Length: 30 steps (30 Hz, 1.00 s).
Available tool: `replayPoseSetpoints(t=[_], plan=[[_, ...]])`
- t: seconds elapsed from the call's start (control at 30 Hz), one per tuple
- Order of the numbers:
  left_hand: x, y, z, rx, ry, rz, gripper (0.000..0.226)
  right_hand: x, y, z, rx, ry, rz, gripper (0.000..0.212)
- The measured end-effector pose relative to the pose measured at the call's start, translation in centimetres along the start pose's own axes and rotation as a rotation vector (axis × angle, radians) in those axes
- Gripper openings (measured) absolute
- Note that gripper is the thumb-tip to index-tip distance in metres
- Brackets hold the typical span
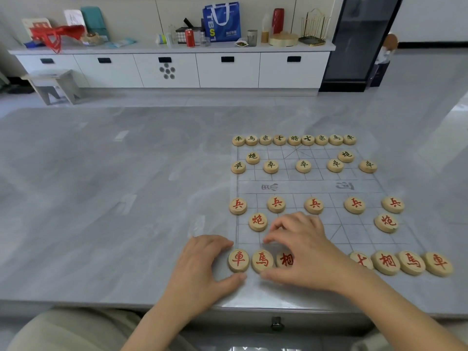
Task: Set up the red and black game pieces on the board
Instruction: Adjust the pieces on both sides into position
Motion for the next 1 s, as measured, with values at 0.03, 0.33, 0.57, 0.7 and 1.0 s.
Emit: replayPoseSetpoints(t=[0.03,0.33,0.57,0.7,1.0], plan=[[0.2,0.0,0.0,0.003,0.015,0.017,0.060,0.3,-0.5,-0.3,-0.019,-0.032,-0.007,0.067],[0.6,0.0,0.3,0.004,0.053,0.098,0.045,1.2,-0.8,-0.9,-0.001,-0.081,0.078,0.048],[0.7,0.1,0.2,-0.006,0.072,0.080,0.045,1.3,-0.9,-1.0,-0.005,-0.087,0.084,0.051],[0.7,0.1,0.2,-0.012,0.071,0.092,0.047,1.4,-0.9,-0.8,0.000,-0.098,0.075,0.054],[-0.8,1.4,0.2,-0.146,-0.101,0.153,0.044,-0.2,-0.1,2.9,0.194,0.017,0.220,0.065]])
Point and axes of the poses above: each hand's wrist, its own y-axis towards the middle knuckle, its own x-axis out of the palm, z = x × y, the point moved 5 cm from there along y, towards the middle knuckle, and after that the axes turned 13 degrees about -y, right-handed, at the moved point
